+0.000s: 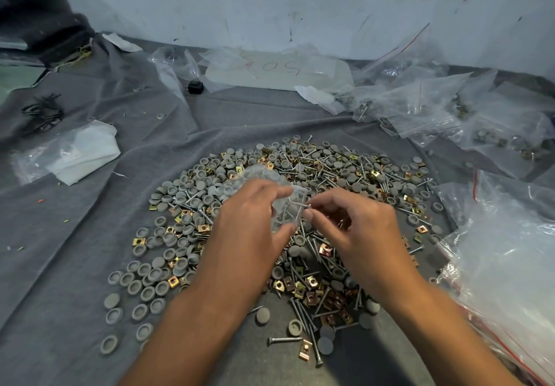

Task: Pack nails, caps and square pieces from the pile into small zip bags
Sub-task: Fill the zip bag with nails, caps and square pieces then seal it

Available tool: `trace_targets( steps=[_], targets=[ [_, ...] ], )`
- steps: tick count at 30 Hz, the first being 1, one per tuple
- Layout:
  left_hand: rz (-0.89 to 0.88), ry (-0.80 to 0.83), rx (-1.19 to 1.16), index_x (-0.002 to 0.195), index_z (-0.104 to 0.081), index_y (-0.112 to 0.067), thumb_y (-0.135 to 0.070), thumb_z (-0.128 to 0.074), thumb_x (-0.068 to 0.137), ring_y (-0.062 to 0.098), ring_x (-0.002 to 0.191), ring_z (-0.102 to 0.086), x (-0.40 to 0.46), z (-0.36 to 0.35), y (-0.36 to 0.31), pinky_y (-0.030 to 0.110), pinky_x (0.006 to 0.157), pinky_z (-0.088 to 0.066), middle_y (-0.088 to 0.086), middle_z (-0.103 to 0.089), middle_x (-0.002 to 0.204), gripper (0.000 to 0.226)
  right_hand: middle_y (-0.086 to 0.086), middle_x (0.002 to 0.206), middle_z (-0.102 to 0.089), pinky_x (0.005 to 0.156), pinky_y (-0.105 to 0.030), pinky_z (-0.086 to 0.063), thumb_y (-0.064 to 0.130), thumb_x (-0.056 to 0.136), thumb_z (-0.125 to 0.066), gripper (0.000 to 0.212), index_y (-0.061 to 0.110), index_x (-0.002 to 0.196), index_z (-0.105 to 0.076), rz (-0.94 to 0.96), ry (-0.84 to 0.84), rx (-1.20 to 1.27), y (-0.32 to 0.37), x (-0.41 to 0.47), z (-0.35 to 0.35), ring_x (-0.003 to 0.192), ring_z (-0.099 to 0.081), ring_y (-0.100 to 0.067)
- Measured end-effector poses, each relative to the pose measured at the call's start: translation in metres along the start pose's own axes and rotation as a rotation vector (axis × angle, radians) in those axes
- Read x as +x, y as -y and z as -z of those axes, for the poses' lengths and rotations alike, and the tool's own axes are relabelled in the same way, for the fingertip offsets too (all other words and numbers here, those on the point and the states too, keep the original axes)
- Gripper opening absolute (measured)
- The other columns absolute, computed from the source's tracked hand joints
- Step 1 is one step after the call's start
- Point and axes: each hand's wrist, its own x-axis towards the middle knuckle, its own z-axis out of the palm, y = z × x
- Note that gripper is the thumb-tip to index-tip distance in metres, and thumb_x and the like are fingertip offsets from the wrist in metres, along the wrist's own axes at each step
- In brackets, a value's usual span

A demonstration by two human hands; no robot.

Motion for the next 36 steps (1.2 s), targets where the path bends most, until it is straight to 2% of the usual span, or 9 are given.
trace_targets(
  steps=[4,7,10,13,18,24,27,31,36],
  targets=[
    [-0.007,0.005,0.002,0.130,-0.060,-0.031,-0.036,-0.076,0.079,-0.005,0.090,-0.052,0.000,0.001,-0.001,0.007,0.083,-0.042,-0.021,-0.056,0.121,0.054,0.020,0.085,-0.068,0.069,-0.006,-0.049,0.031,0.085,-0.076,0.021,0.023,0.104,-0.073,0.001,-0.028,-0.004,-0.001,0.000,-0.006,0.081,-0.065,0.004],
    [0.006,-0.009,-0.010,0.131,-0.059,-0.031,-0.033,-0.077,0.078,-0.011,0.085,-0.051,-0.001,0.003,-0.002,-0.001,0.076,-0.039,-0.026,-0.048,0.117,0.056,0.023,0.078,-0.067,0.065,-0.005,-0.048,0.029,0.085,-0.077,0.015,0.029,0.099,-0.071,-0.065,-0.043,0.076,-0.008,-0.001,0.001,0.078,-0.066,0.007],
    [0.004,-0.087,-0.016,0.130,-0.060,-0.028,-0.027,-0.077,0.080,-0.008,0.085,-0.051,-0.001,0.006,-0.003,-0.007,0.087,-0.030,-0.022,-0.051,0.119,0.053,0.026,0.082,-0.066,0.067,-0.012,-0.053,0.040,0.085,-0.074,0.012,0.040,0.094,-0.067,-0.162,0.100,-0.037,-0.018,-0.004,0.009,0.080,-0.064,0.008],
    [-0.003,-0.196,0.006,0.130,-0.060,-0.022,-0.028,-0.068,0.080,-0.002,0.099,-0.053,0.000,0.009,-0.006,0.004,0.091,-0.036,-0.015,-0.055,0.121,0.051,0.027,0.084,-0.064,0.071,-0.022,-0.056,0.049,0.084,-0.072,0.014,0.042,0.094,-0.066,-0.203,0.245,-0.189,-0.022,-0.008,0.010,0.080,-0.061,0.007],
    [-0.031,-0.204,0.030,0.130,-0.061,-0.018,-0.021,-0.070,0.082,0.002,0.098,-0.053,0.000,0.009,-0.007,0.020,0.094,-0.044,-0.007,-0.061,0.122,0.049,0.024,0.106,-0.057,0.086,-0.031,-0.052,0.054,0.086,-0.069,0.029,0.043,0.112,-0.064,-0.051,0.400,-0.339,-0.014,-0.014,-0.006,0.101,-0.051,0.000],
    [-0.003,-0.366,0.008,0.129,-0.062,-0.015,-0.014,-0.072,0.087,0.003,0.101,-0.055,0.003,0.015,-0.001,-0.001,0.095,-0.035,-0.005,-0.061,0.121,0.044,0.025,0.105,-0.054,0.088,-0.027,-0.049,0.051,0.092,-0.061,0.023,0.043,0.113,-0.058,-0.021,0.336,-0.341,-0.014,-0.016,-0.009,0.103,-0.047,0.001],
    [-0.045,-0.501,0.013,0.129,-0.063,-0.010,-0.008,-0.072,0.088,0.004,0.097,-0.056,0.005,0.020,0.004,0.002,0.097,-0.037,0.002,-0.063,0.119,0.042,0.026,0.118,-0.051,0.093,-0.022,-0.041,0.054,0.092,-0.050,0.036,0.047,0.127,-0.053,0.016,0.306,-0.307,-0.007,-0.016,-0.015,0.113,-0.043,0.003],
    [-0.052,-0.394,0.058,0.130,-0.063,-0.013,-0.009,-0.074,0.086,0.010,0.102,-0.058,0.005,0.017,0.004,0.019,0.098,-0.043,0.000,-0.063,0.121,0.045,0.017,0.125,-0.055,0.094,-0.029,-0.048,0.036,0.098,-0.058,0.032,0.039,0.130,-0.059,0.057,0.303,-0.327,-0.003,-0.011,-0.024,0.117,-0.046,-0.005],
    [-0.092,-0.290,0.053,0.129,-0.065,-0.015,-0.008,-0.075,0.085,0.009,0.104,-0.057,0.005,0.012,0.001,0.028,0.101,-0.046,-0.003,-0.063,0.120,0.046,0.014,0.107,-0.054,0.083,-0.031,-0.051,0.032,0.099,-0.059,0.015,0.032,0.113,-0.064,0.064,0.262,-0.318,-0.008,-0.011,-0.027,0.105,-0.047,-0.006]
  ],
)
